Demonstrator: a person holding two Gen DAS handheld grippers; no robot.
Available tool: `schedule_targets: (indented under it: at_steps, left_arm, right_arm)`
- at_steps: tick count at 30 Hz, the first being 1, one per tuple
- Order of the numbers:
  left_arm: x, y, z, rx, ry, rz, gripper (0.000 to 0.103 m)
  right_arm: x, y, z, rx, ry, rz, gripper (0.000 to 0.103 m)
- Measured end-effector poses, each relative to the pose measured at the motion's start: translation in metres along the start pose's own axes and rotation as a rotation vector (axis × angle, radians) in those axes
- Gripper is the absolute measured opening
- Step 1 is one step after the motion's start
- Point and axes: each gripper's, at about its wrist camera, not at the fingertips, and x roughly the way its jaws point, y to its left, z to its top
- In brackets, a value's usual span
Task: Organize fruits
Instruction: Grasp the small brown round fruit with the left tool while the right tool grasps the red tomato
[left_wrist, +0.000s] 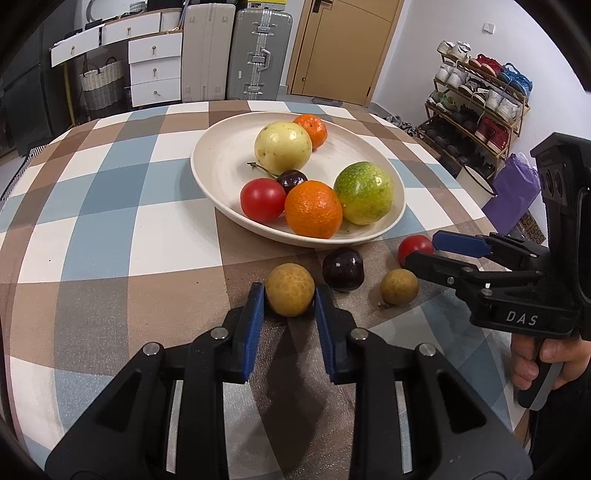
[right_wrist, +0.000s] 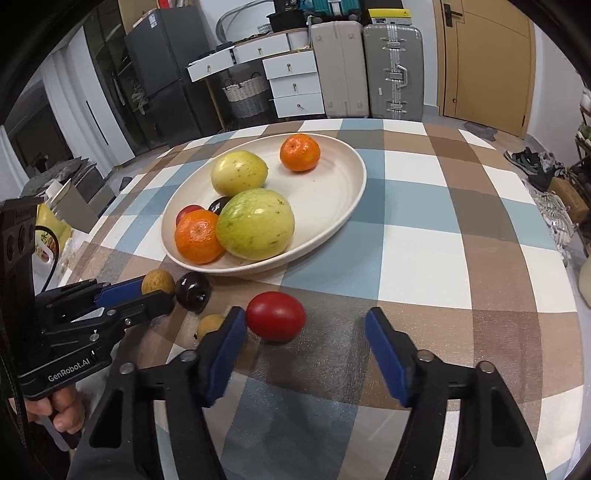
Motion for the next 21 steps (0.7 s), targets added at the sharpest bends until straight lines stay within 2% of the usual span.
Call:
schedule_targets:
  at_steps: [5,10,12,21]
  left_arm:
    - [-0.001,0.001,0.001,0.002,-0.007,-0.001,0.025]
    - [-0.003,0.001,0.001,0.002,-0.016,0.001,0.025]
    - [-0.005,0.000,0.000,0.001,-0.021,0.007,0.025]
    - [-0.015,0.000,0.003,0.005,-0.069,0.029,0.025]
  right_arm:
    - [-0.001,0.004,-0.001,-0.014,-0.004,0.021,0.048]
    - [0.001,0.009,-0.002,-0.030,-0.008,0.023,0.041]
    - [0.000,0.010,-0.002,-0.038,-0.012,0.029,0.033]
    - [-0.007,0.016,-0.003,-0.073,-0.056,0.005,0.033]
